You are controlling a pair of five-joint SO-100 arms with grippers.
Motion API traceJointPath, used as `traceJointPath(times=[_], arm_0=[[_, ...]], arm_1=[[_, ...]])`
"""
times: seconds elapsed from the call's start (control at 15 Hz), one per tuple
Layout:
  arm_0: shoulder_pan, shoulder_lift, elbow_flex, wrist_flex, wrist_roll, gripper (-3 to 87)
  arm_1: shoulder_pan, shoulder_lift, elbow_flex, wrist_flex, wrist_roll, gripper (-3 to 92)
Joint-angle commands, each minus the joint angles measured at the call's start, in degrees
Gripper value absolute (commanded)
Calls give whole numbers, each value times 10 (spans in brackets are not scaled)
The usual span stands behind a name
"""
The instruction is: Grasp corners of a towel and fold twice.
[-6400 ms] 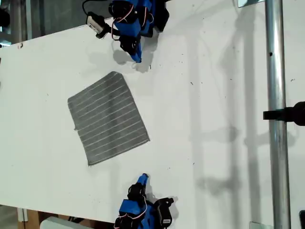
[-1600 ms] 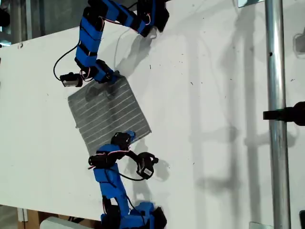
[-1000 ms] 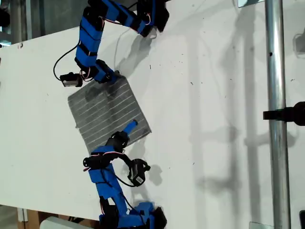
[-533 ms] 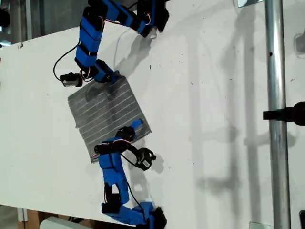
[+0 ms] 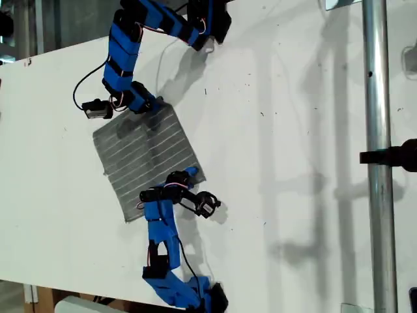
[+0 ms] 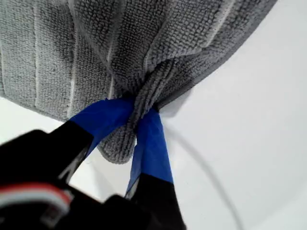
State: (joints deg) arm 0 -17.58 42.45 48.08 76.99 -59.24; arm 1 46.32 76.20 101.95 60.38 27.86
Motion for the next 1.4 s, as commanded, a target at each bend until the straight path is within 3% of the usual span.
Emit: traceJointPath(times=[0.0,0.07,0.33,0.53,0.8,1.0,1.33], arm_0=[[4,0,-19,-12,-6,21],[5,0,-18,-12,-5,-25],[5,7,-18,39,1,-27],[21,52,-11,74,3,-27],[104,166,29,159,-28,-27],[205,283,148,167,-109,-27],[355,402,309,120,-252,-27]], arm_1=[[-8,5,-9,-7,5,-2],[-8,5,-9,-7,5,-2],[-10,6,-8,-7,5,-2],[-68,54,25,13,41,-2],[-246,270,100,112,172,-2],[-411,366,111,179,298,-2],[-665,310,82,95,465,-2]])
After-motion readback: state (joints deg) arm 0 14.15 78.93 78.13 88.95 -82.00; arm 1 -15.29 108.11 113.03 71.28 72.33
